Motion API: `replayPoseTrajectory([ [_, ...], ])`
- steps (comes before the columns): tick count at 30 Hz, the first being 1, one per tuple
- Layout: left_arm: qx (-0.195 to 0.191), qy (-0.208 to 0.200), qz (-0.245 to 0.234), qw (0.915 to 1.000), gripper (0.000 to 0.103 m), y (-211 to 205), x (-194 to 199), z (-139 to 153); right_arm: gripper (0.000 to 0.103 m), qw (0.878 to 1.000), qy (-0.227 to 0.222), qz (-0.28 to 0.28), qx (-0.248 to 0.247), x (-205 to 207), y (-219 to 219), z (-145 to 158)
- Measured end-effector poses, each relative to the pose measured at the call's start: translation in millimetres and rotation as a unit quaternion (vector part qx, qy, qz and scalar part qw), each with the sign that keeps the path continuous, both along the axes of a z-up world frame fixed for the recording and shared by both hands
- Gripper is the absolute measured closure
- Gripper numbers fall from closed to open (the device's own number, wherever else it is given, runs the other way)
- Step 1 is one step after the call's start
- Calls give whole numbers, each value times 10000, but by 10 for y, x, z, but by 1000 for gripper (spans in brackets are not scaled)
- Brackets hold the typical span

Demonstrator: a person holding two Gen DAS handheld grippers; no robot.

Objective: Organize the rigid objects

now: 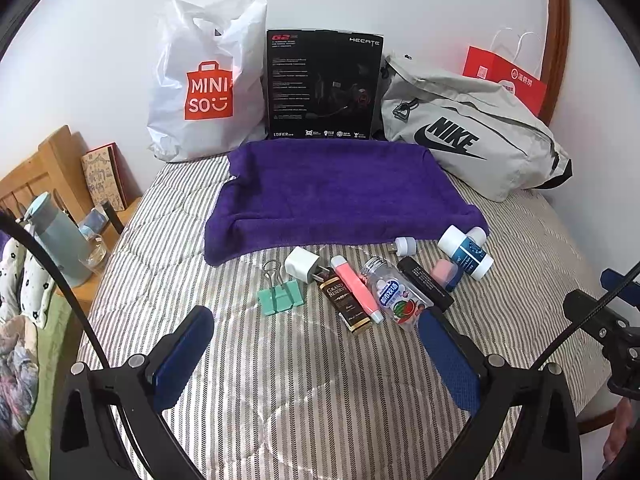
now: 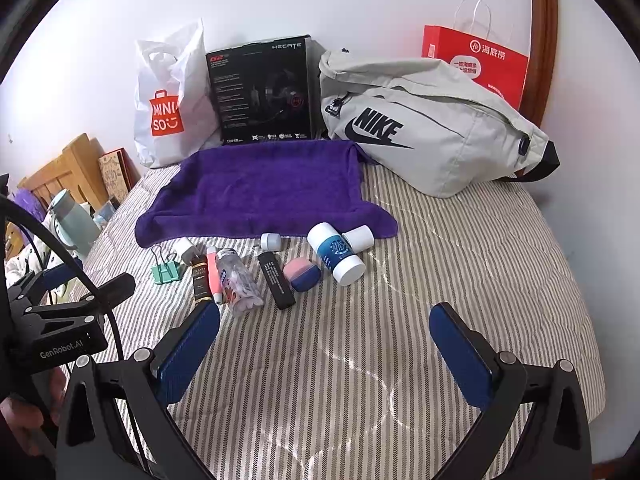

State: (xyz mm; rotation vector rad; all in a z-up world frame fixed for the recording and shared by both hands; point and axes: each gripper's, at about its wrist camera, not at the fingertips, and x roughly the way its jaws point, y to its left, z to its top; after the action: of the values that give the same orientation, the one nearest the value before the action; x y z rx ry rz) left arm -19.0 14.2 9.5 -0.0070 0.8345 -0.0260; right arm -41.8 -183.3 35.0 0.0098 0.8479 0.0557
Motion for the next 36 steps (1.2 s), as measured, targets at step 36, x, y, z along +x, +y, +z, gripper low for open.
replayPoseTrajectory([
  [36, -55, -7, 34, 10000, 0, 44, 5, 16, 0, 10000, 1, 12, -65, -12, 17, 16],
])
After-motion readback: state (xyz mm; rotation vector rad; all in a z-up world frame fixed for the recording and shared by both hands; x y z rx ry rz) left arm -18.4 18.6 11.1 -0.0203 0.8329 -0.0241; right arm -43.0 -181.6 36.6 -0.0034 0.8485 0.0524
